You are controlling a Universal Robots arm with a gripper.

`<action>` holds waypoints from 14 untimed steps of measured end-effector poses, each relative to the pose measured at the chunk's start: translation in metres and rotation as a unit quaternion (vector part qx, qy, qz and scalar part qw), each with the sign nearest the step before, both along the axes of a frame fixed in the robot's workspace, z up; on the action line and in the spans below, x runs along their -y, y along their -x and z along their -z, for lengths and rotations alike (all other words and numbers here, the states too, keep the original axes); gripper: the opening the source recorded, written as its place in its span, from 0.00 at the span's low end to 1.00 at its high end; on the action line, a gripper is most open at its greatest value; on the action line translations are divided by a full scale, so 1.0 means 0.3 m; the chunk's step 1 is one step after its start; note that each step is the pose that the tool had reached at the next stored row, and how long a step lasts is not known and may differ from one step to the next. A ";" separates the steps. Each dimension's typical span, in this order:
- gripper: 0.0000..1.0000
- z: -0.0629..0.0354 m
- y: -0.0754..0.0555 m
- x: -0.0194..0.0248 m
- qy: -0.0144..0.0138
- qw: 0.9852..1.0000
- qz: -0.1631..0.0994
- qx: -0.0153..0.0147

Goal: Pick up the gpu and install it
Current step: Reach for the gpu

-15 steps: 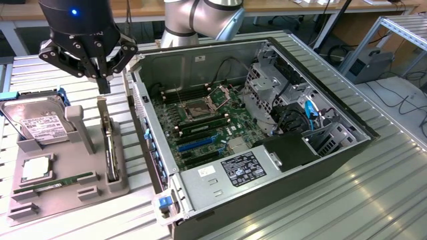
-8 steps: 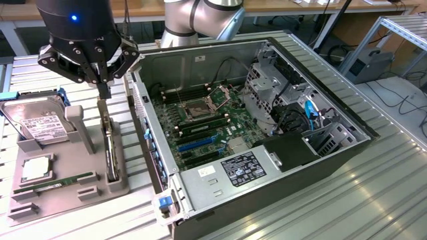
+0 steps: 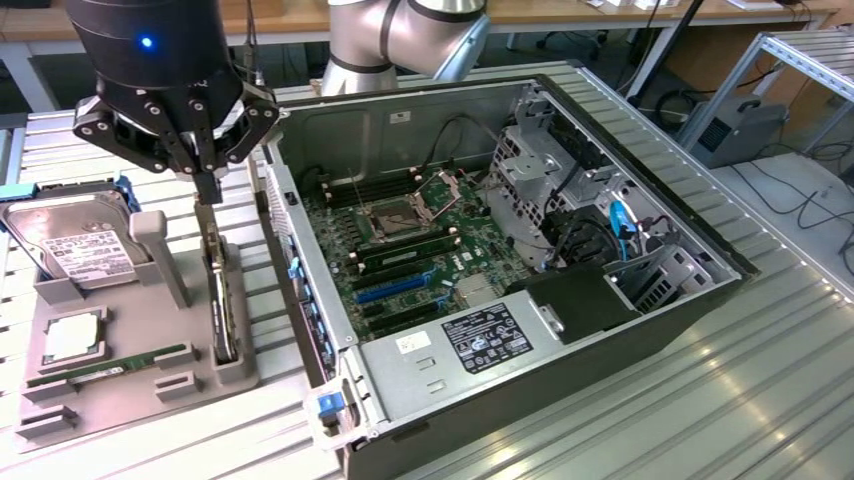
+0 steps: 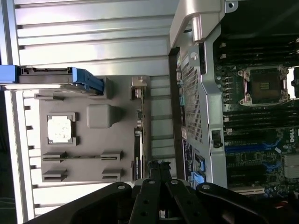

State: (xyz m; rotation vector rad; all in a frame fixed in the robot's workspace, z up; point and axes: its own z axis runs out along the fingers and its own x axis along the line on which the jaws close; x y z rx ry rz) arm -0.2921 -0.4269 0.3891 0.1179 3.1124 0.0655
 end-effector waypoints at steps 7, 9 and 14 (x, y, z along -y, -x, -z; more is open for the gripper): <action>0.11 0.000 0.013 0.024 0.000 1.000 0.000 0.000; 0.11 0.000 0.017 0.031 0.000 1.000 0.000 0.000; 0.11 0.001 0.027 0.053 0.000 1.000 0.000 0.000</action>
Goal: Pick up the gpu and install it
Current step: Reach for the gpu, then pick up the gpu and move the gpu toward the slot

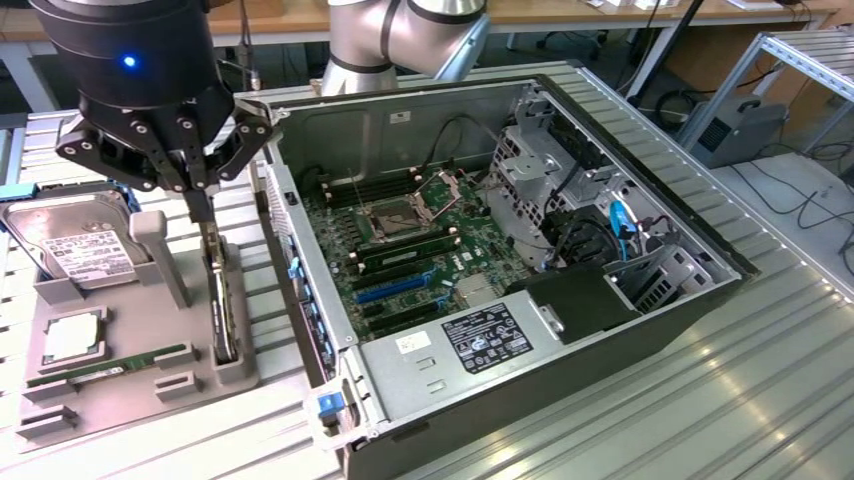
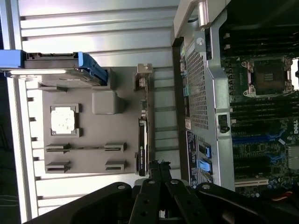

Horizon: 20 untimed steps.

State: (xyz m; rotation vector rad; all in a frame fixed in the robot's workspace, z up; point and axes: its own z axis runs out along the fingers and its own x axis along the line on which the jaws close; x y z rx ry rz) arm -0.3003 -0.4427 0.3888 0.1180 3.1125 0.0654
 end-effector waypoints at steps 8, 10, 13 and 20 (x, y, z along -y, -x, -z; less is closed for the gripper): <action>0.11 0.001 0.011 0.042 0.000 1.000 0.000 0.000; 0.11 0.002 0.011 0.042 0.000 1.000 0.000 0.000; 0.11 0.001 0.011 0.042 0.000 1.000 0.000 0.000; 0.11 0.002 0.011 0.042 0.000 1.000 0.000 0.000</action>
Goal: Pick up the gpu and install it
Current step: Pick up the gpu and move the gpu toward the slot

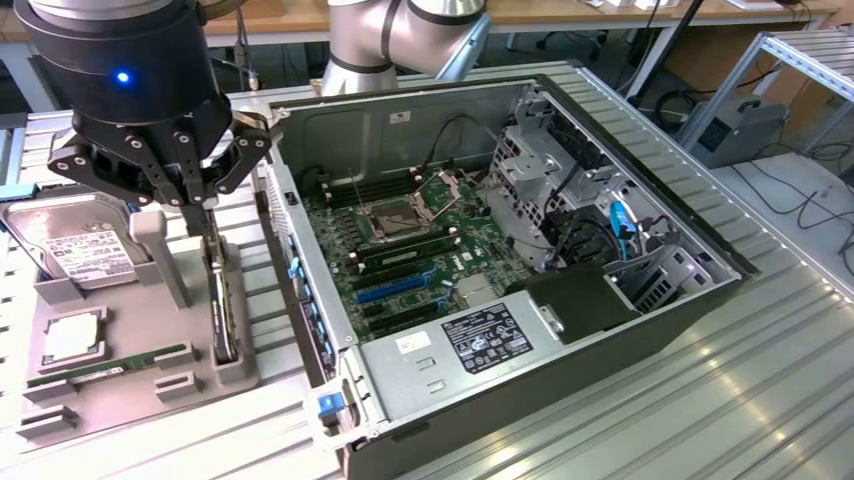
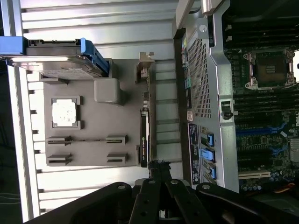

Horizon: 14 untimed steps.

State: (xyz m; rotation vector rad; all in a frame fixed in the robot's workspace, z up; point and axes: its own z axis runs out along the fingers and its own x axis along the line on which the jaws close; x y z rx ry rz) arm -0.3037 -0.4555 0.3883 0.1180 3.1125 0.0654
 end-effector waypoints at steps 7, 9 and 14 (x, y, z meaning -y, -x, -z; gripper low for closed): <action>0.24 0.000 0.000 0.000 0.000 1.000 0.000 0.000; 0.36 0.000 0.000 0.000 0.000 1.000 0.000 0.000; 0.42 0.000 0.000 0.000 0.000 1.000 0.000 0.000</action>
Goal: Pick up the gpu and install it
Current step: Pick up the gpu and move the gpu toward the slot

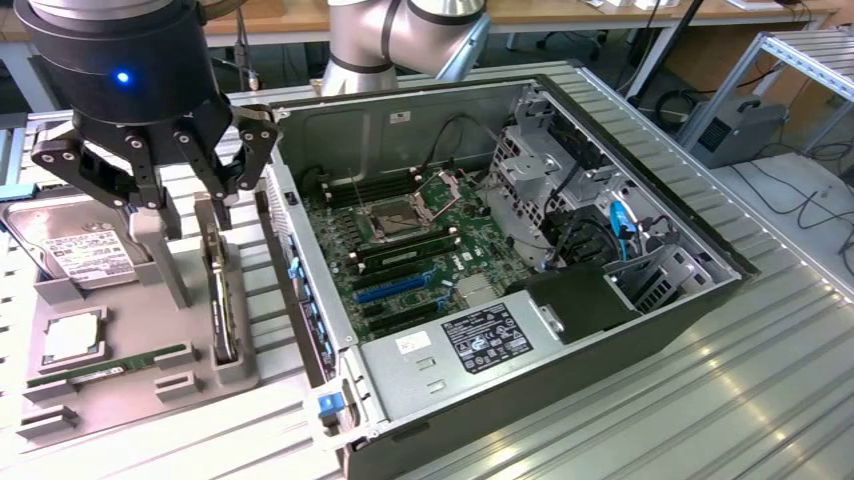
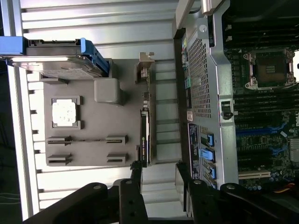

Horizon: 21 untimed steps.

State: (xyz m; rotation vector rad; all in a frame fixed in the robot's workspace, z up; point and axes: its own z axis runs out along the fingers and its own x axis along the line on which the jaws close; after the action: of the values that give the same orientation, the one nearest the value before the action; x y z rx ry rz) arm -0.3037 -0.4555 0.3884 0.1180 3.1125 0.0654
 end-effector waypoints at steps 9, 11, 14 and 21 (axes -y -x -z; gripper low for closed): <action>0.42 0.020 0.000 -0.006 0.000 1.000 0.000 0.000; 0.42 0.029 0.000 -0.015 0.000 1.000 0.000 0.000; 0.42 0.042 0.000 -0.022 0.000 1.000 0.000 0.000; 0.42 0.066 0.000 -0.023 0.000 1.000 0.000 0.000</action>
State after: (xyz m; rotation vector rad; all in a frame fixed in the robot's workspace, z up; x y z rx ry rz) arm -0.3037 -0.4485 0.3686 0.1179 3.1125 0.0654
